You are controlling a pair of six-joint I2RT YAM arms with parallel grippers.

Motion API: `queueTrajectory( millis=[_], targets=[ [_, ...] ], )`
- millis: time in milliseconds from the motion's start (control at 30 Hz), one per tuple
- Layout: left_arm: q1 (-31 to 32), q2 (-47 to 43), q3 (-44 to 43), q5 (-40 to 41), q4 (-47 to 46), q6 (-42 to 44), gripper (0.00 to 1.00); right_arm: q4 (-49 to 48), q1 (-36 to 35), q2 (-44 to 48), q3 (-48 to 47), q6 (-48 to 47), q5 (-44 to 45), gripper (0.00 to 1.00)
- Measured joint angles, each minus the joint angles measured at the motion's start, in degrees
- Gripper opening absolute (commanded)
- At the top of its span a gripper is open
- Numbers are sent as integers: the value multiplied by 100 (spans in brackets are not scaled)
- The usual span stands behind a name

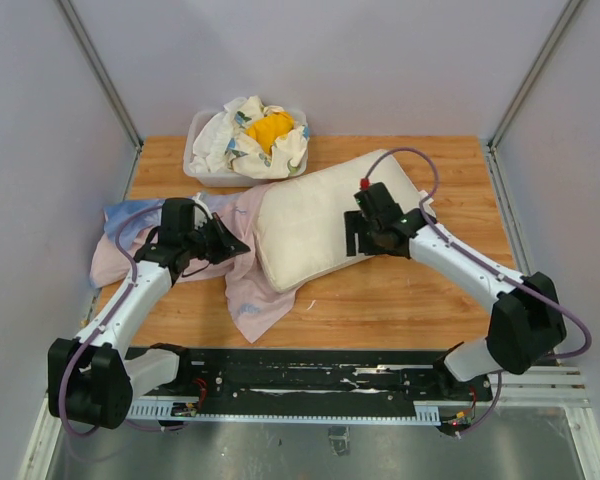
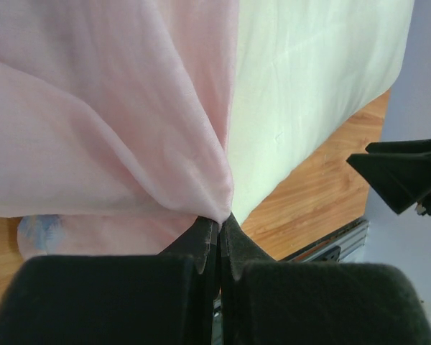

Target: Put the pillow into the pillowcase

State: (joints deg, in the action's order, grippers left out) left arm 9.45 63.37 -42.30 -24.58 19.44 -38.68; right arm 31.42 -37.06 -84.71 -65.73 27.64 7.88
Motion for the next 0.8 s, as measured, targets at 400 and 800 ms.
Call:
queueTrajectory(
  millis=[400, 800],
  targets=[
    [0, 0, 2, 2, -2, 4, 0, -162, 1165, 22, 149, 11, -267, 73],
    [0, -28, 2, 44, 42, 15, 0, -39, 608, -815, -627, -382, -398, 76]
  ],
)
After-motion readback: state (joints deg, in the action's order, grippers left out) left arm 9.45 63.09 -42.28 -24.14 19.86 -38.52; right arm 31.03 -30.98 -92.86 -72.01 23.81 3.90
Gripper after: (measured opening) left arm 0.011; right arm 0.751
